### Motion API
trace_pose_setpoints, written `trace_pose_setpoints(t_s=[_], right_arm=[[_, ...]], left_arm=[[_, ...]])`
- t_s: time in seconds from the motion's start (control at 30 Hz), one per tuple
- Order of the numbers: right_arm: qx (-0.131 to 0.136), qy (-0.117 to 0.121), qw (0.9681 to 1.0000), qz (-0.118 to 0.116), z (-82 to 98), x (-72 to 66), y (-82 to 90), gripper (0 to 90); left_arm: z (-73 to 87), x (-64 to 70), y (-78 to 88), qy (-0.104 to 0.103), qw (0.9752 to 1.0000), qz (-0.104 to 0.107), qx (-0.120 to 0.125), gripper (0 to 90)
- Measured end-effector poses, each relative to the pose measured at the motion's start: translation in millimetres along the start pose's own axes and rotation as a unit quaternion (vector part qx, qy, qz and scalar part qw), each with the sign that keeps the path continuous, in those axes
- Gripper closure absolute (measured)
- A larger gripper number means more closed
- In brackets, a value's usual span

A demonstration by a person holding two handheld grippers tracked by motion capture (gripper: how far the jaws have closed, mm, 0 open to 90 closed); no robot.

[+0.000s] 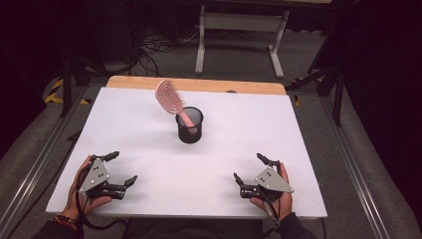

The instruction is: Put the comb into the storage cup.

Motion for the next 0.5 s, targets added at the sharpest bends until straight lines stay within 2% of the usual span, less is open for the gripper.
trace_pose_setpoints(t_s=[0.13,0.33,0.37,0.43,0.5], right_arm=[[0.002,0.001,1.0000,-0.001,-0.8,-0.5,0.6,6.0],[-0.001,-0.011,0.9999,-0.003,1.0,2.5,-0.6,6.1],[-0.001,-0.018,0.9998,-0.002,0.8,4.2,-0.6,6.1],[-0.001,-0.012,0.9999,0.003,0.2,4.9,-0.2,6.2],[-0.002,-0.017,0.9999,0.002,-0.2,5.1,0.5,6.7]], left_arm=[[-1.5,0.1,0.0,0.000,1.0000,-0.001,0.001,5.3],[-3.2,-5.4,0.7,0.034,0.9993,0.006,0.017,5.6],[-3.2,-4.7,0.4,0.034,0.9992,0.011,0.017,5.9],[-2.5,-2.2,0.1,0.020,0.9997,0.012,0.012,5.6],[-2.5,-1.1,1.3,0.017,0.9996,0.016,0.012,5.6]])
Point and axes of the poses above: each handheld gripper's, and its own axes: y roughly backward along the jaws, z roughly out of its underside, x roughly to its right, the point moved 7 cm from there along -y, roughly forward along the jaws, and after that the axes turned 6 degrees about -x, right-handed, at the moved point
